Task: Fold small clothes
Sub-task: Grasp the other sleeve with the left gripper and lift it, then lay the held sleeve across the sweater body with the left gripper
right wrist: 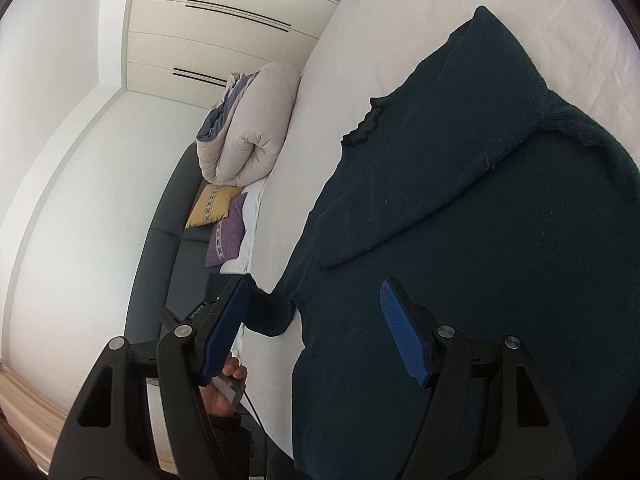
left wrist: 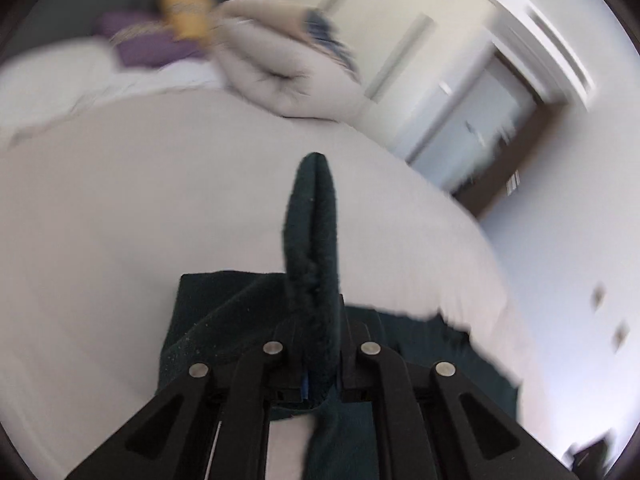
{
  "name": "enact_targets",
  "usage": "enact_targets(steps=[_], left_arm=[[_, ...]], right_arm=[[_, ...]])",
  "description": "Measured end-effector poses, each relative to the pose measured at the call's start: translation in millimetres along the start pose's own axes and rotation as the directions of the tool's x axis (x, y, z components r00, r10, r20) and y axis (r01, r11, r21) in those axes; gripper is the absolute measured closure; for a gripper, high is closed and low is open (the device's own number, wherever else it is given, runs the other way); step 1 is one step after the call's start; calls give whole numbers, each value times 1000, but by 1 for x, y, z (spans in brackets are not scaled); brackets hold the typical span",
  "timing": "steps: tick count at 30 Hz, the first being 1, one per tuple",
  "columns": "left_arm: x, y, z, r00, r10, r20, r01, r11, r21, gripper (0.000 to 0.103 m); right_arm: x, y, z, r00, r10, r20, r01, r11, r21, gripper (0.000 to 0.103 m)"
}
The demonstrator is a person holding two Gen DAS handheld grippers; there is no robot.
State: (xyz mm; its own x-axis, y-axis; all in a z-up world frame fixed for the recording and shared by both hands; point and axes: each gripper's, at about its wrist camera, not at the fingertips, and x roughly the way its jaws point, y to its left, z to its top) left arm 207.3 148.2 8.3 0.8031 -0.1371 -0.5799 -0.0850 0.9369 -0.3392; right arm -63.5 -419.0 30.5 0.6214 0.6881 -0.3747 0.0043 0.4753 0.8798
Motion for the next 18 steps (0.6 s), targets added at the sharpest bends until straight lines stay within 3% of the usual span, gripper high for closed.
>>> enact_targets(steps=[1, 2, 5, 7, 9, 18], left_arm=[[4, -42, -19, 999, 37, 4, -37, 984, 173, 95], [11, -77, -43, 998, 58, 3, -56, 948, 314, 95], [27, -130, -106, 993, 118, 19, -110, 841, 529, 95], [34, -138, -132, 989, 148, 32, -138, 795, 591, 95], [33, -139, -146, 984, 170, 54, -167, 767, 619, 95], [21, -142, -159, 975, 179, 129, -218, 711, 668, 95]], right_arm=[[4, 0, 4, 1000, -12, -3, 12, 1000, -8, 34], [11, 1, 8, 1000, -25, -9, 25, 1000, -14, 34], [33, 0, 18, 997, -43, -59, 43, 999, -9, 34], [51, -1, 20, 995, -37, -97, 37, 999, -4, 34], [72, -3, 21, 990, -25, -141, 27, 1000, 14, 34], [175, -9, 14, 952, 73, -296, -26, 987, 159, 36]])
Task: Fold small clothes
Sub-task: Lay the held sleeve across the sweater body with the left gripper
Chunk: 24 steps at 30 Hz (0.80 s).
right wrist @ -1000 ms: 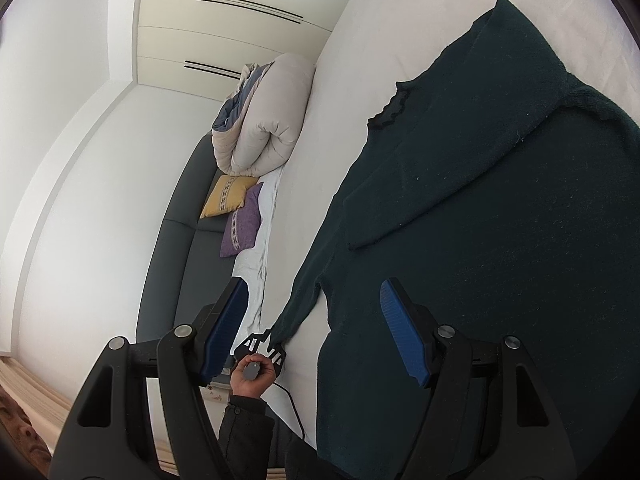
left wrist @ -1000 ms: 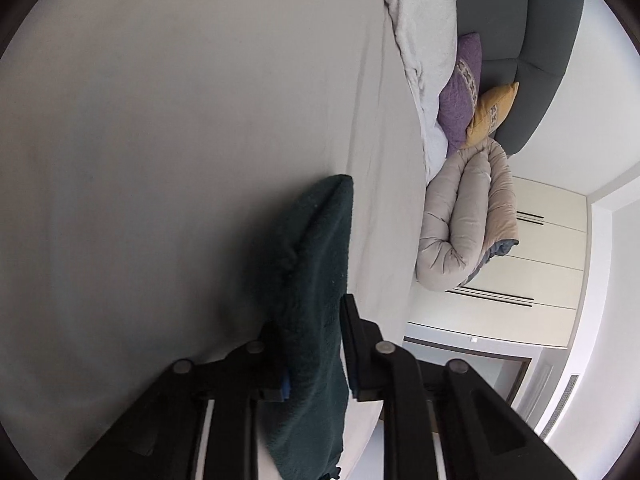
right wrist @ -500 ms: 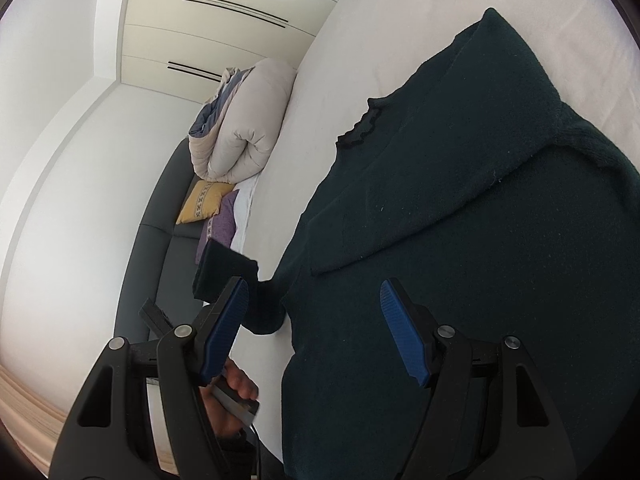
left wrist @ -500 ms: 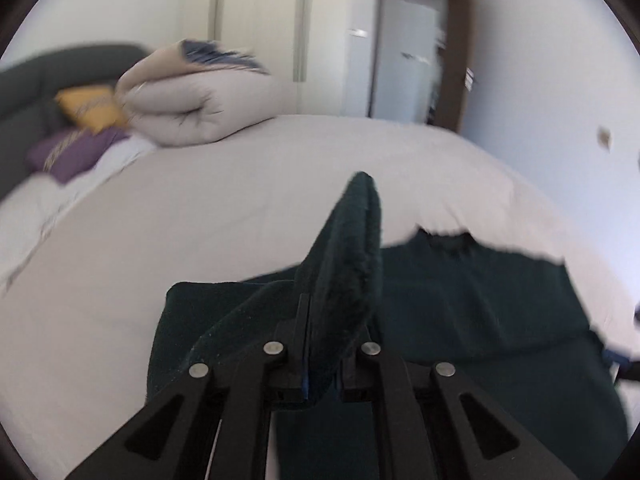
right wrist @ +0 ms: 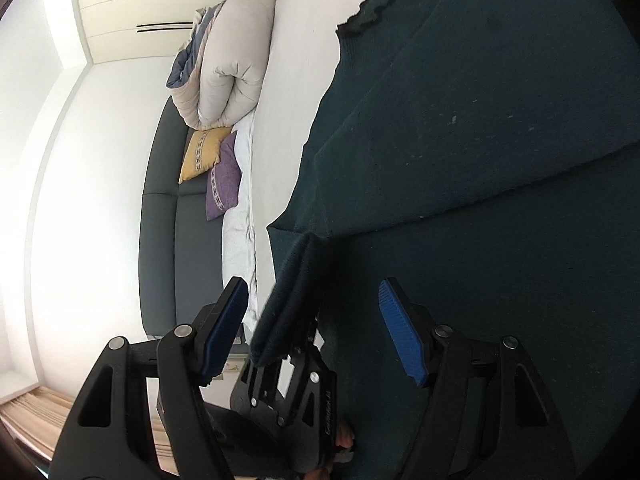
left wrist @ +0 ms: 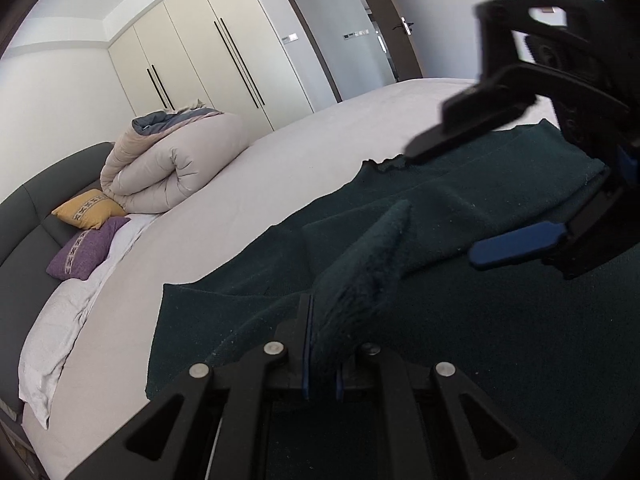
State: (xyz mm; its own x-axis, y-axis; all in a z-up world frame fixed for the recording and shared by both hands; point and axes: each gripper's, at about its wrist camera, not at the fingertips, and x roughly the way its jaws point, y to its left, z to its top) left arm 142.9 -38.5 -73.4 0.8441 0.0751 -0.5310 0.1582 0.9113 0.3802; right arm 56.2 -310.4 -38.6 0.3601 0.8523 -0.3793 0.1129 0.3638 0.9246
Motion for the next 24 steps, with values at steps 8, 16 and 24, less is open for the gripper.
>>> enact_targets(steps=[8, 16, 24], left_arm=[[2, 3, -3, 1000, -7, -4, 6, 1000, -16, 91], [-7, 28, -7, 985, -173, -17, 168, 970, -177, 31], [-25, 18, -21, 962, -272, -21, 262, 941, -214, 23]], right_arm=[[64, 22, 10, 987, -90, -131, 83, 995, -62, 73], [51, 43, 25, 964, -265, -18, 256, 944, -208, 95], [-26, 43, 84, 815, -538, 217, 577, 792, -202, 95]])
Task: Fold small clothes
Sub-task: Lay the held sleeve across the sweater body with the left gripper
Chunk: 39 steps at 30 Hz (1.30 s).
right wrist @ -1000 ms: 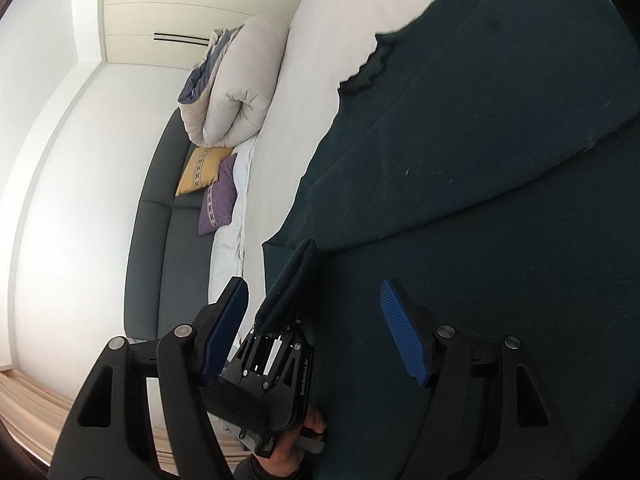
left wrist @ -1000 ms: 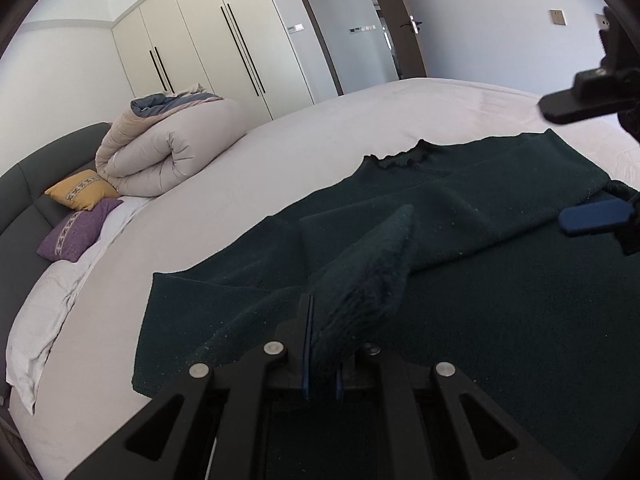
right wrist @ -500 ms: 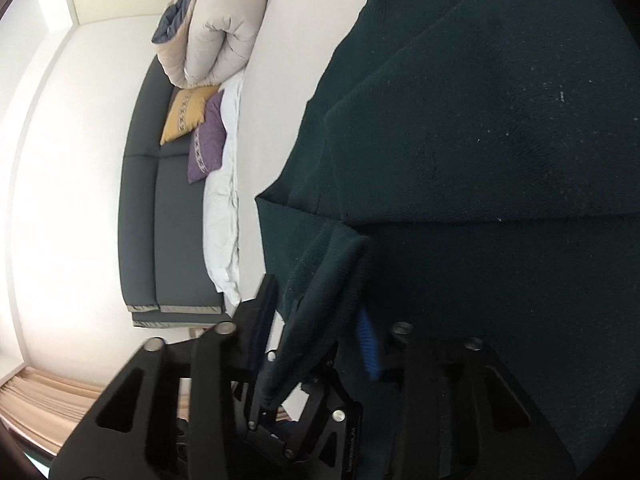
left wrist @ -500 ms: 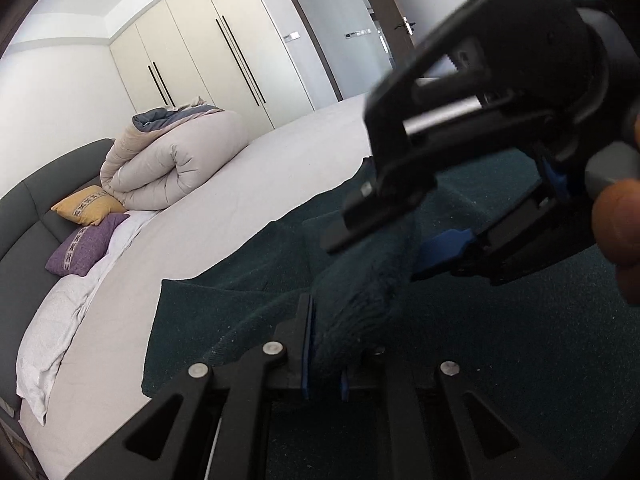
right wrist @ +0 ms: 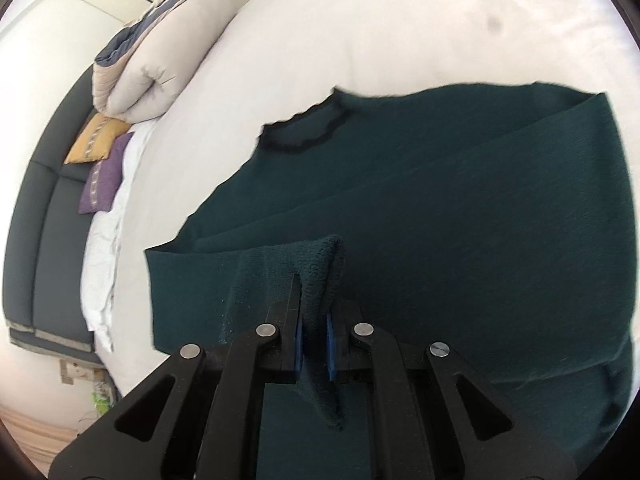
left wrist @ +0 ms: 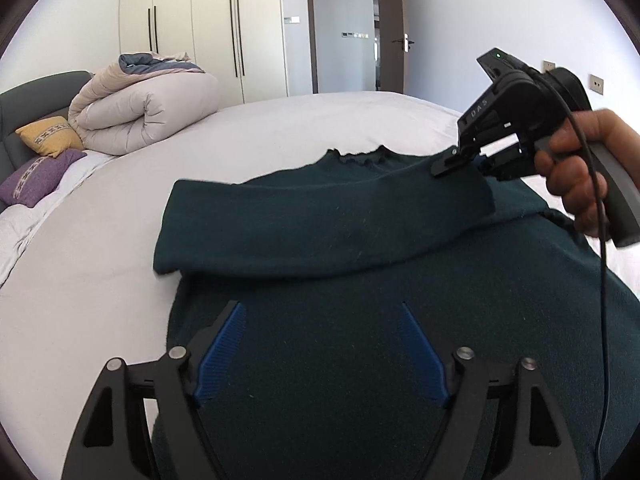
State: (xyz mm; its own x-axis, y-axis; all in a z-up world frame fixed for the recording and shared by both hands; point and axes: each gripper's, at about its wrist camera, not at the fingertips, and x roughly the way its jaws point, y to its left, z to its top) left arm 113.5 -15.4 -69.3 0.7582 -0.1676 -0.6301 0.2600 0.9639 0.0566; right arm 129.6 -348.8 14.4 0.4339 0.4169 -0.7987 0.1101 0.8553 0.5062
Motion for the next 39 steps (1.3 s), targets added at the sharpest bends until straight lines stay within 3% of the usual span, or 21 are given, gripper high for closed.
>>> enact_targets(steps=[5, 13, 24, 33, 39], left_arm=[[2, -16, -1, 1000, 1, -5, 0, 997, 74, 23], [5, -10, -5, 999, -10, -30, 11, 1000, 28, 23], [8, -2, -8, 998, -26, -63, 25, 1000, -12, 23], [3, 22, 14, 997, -72, -32, 68, 991, -113, 23], [4, 11, 9, 994, -97, -49, 92, 992, -85, 23]], right_arm=[[-7, -24, 21, 993, -107, 40, 107, 994, 15, 95], [-5, -35, 40, 975, -209, 74, 210, 978, -8, 95], [11, -57, 30, 975, -209, 72, 212, 977, -24, 95], [9, -61, 31, 974, -211, 81, 214, 976, -33, 95], [13, -64, 29, 969, -224, 102, 233, 969, -80, 95]])
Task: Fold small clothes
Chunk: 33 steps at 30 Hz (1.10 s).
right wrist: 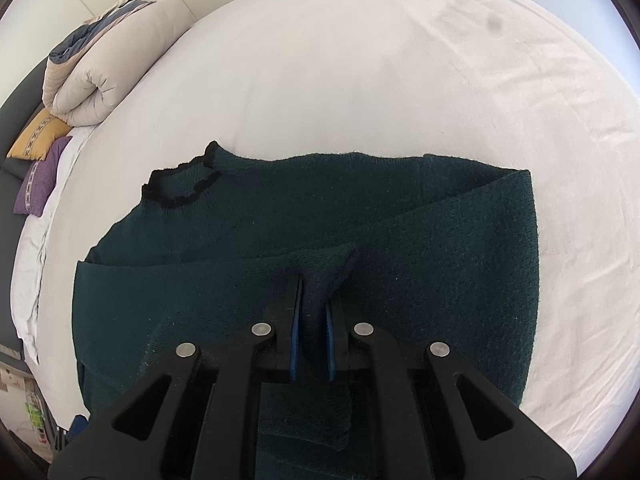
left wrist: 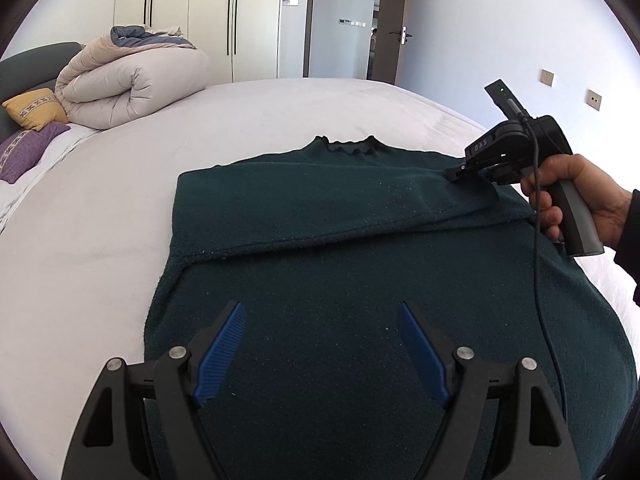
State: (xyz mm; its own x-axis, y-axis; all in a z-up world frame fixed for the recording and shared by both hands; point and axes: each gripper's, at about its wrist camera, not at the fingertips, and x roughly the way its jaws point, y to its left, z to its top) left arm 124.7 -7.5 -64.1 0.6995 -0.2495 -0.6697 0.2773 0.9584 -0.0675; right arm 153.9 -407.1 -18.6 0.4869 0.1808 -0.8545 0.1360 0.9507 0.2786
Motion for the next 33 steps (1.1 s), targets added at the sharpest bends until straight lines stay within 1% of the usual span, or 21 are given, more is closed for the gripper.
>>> enact_targets(steps=[2, 5, 8, 9, 10, 12, 13, 14, 15, 16, 18, 19, 20, 21, 22, 23, 26, 28, 30, 31, 33], left_arm=[[-5, 3, 4, 1000, -6, 15, 6, 1000, -13, 23], [-12, 24, 22, 999, 12, 43, -11, 999, -34, 23], [-13, 61, 52, 996, 51, 76, -44, 994, -98, 23], [-10, 75, 64, 996, 46, 72, -37, 992, -124, 26], [-7, 88, 76, 997, 29, 75, -17, 988, -152, 35], [7, 106, 97, 997, 7, 75, 7, 983, -182, 47], [17, 112, 106, 998, -1, 64, 13, 982, -190, 56], [29, 117, 114, 999, -17, 41, 25, 979, -201, 61], [45, 122, 119, 999, -34, 8, 35, 976, -214, 69], [60, 123, 123, 999, -36, -24, 30, 975, -220, 73], [93, 126, 122, 992, -51, -112, 26, 976, -218, 73], [109, 127, 117, 987, -35, -159, 0, 977, -214, 74], [124, 127, 109, 978, -1, -208, -41, 979, -198, 75], [137, 125, 97, 969, 13, -247, -59, 983, -177, 74], [138, 121, 88, 975, 30, -218, -64, 987, -149, 73], [135, 116, 83, 982, 54, -183, -77, 990, -118, 73], [131, 104, 80, 977, 111, -179, -124, 990, -62, 73], [129, 101, 79, 976, 122, -181, -132, 990, -44, 73], [126, 102, 77, 976, 117, -183, -128, 991, -46, 73], [125, 103, 78, 976, 115, -183, -126, 991, -47, 73], [124, 105, 77, 977, 111, -181, -123, 991, -55, 73]], right_arm=[[-2, -1, -2, 1000, 18, 6, -18, 1000, -23, 93], [-11, -9, -1, 1000, 24, -10, -24, 1000, 4, 88], [-35, -22, 0, 997, -57, 48, 54, 997, 45, 81], [-45, -28, 0, 995, -56, 82, 50, 996, 69, 81], [-53, -33, -1, 993, -34, 109, 23, 995, 96, 81], [-61, -37, -4, 988, 75, 132, -93, 987, 131, 81], [-61, -35, -6, 979, 160, 127, -177, 974, 141, 81], [-58, -31, -8, 964, 238, 118, -254, 957, 141, 81], [-53, -26, -10, 951, 291, 104, -303, 943, 136, 81], [-47, -20, -11, 939, 333, 86, -342, 930, 132, 81], [-31, -12, -13, 915, 398, 67, -403, 904, 142, 81], [-22, -12, -13, 910, 409, 62, -414, 897, 156, 81], [-12, -13, -13, 910, 411, 53, -414, 893, 179, 81], [0, -17, -14, 913, 407, 40, -406, 890, 210, 81], [14, -23, -17, 915, 402, 21, -395, 885, 247, 82], [22, -29, -20, 902, 430, 40, -424, 864, 270, 82], [25, -36, -30, 876, 470, 106, -481, 841, 248, 84], [23, -42, -33, 873, 472, 120, -487, 835, 255, 84], [13, -63, -37, 865, 481, 144, -502, 813, 295, 84], [8, -76, -39, 867, 472, 160, -498, 808, 314, 84], [-14, -109, -44, 903, 375, 207, -428, 822, 376, 81]])
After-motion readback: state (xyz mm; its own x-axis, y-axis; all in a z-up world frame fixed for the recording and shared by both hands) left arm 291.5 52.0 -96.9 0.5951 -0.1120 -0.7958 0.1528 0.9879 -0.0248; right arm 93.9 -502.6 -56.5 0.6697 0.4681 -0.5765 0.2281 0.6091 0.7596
